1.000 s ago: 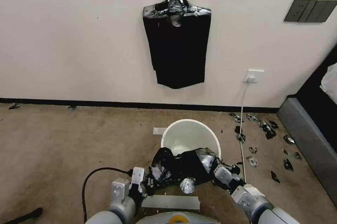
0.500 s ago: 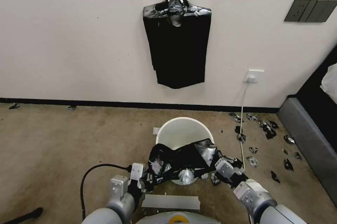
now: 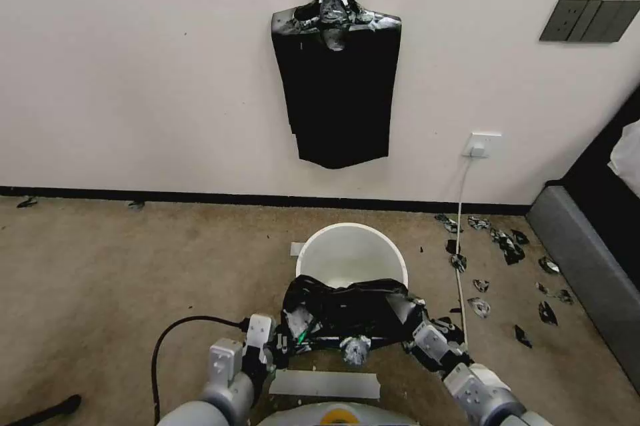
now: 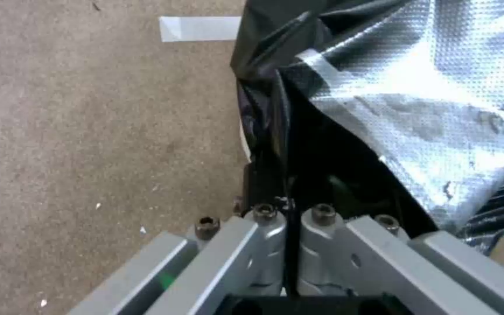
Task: Place a trash bag onto the trash bin.
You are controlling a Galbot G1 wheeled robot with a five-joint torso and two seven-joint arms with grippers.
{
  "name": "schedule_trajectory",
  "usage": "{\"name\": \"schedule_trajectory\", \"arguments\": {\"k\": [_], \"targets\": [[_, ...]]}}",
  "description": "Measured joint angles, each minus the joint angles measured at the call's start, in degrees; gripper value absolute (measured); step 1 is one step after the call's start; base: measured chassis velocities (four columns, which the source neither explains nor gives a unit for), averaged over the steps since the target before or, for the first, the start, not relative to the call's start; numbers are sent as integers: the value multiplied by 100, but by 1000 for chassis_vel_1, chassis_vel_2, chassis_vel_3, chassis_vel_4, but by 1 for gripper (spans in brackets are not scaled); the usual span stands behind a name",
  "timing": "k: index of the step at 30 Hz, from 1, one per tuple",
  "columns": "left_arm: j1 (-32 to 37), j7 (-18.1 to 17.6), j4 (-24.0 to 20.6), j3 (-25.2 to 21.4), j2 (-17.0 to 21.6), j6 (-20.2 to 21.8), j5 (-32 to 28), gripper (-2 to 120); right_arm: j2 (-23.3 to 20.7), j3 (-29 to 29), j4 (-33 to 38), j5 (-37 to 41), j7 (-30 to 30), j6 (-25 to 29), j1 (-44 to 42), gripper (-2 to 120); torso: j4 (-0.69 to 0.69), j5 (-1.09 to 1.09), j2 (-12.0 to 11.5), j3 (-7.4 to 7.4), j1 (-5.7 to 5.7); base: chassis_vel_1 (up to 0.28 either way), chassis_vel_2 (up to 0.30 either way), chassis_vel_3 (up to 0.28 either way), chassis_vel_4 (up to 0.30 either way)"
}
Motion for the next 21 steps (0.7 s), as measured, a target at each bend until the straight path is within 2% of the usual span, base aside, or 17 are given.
{"name": "schedule_trajectory", "arguments": {"k": [4,19,20,21], "targets": [[-84,69,206,-21,-68,-156,29,0,69,-27,-145,0,-8,43,98,0,0,0,0,0,0,0,0,0,0],[-383,314,535,-103,-141,-441,9,0,147,-23,-403,11,-64,103,338,0,0,0,0,0,0,0,0,0,0],[-379,332,536,-124,-140,-444,11,2,144,-12,-404,10,-78,97,340,2,0,0,0,0,0,0,0,0,0],[-371,373,529,-135,-138,-445,14,9,139,2,-401,9,-97,80,335,3,0,0,0,0,0,0,0,0,0]]}}
